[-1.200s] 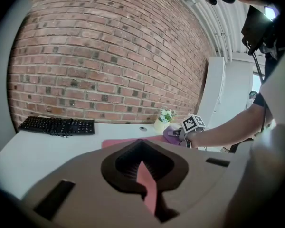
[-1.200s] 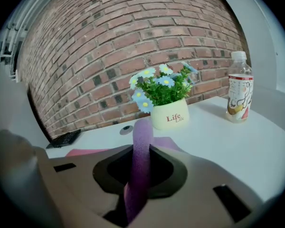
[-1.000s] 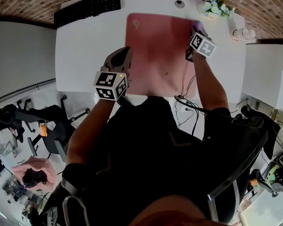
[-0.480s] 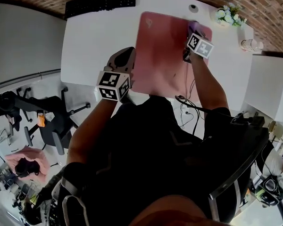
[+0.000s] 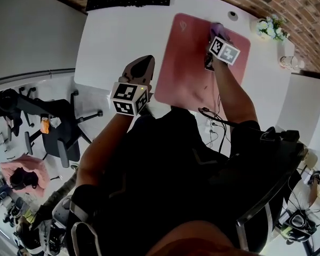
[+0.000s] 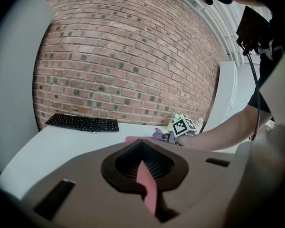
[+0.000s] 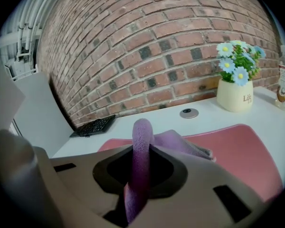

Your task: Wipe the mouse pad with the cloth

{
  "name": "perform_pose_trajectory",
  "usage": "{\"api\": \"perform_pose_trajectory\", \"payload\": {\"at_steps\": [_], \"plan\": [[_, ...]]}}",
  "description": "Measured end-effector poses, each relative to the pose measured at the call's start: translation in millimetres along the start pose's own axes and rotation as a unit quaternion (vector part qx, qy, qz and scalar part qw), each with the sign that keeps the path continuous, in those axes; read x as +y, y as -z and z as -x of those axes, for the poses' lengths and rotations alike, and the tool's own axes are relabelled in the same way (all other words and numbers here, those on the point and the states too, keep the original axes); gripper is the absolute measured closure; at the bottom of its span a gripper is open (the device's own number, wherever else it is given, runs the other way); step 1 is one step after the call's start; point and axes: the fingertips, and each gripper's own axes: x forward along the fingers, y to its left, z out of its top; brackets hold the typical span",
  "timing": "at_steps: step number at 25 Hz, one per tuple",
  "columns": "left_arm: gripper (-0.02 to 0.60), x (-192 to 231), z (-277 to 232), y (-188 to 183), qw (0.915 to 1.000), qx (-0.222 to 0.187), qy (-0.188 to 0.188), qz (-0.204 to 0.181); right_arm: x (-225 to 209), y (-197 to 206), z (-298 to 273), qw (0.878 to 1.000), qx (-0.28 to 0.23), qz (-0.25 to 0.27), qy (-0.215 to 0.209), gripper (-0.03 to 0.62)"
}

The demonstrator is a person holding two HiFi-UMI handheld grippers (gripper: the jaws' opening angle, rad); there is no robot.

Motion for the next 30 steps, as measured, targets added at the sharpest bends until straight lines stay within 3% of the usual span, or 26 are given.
{"api": "perform_pose_trajectory", "payload": {"at_steps": [12, 30], "plan": [[0.578, 6.0, 32.0, -1.1, 0.9997, -0.012, -0.006, 0.018, 71.0, 5.7, -20.9, 0.999, 0.023, 0.022, -0.044, 0.536], [0.577, 41.1, 95.7, 7.9, 0.9958, -0.044, -0.078, 0.021, 166.3, 27.4, -48.4, 0.991, 0.047, 0.048, -0.116, 0.536]]}}
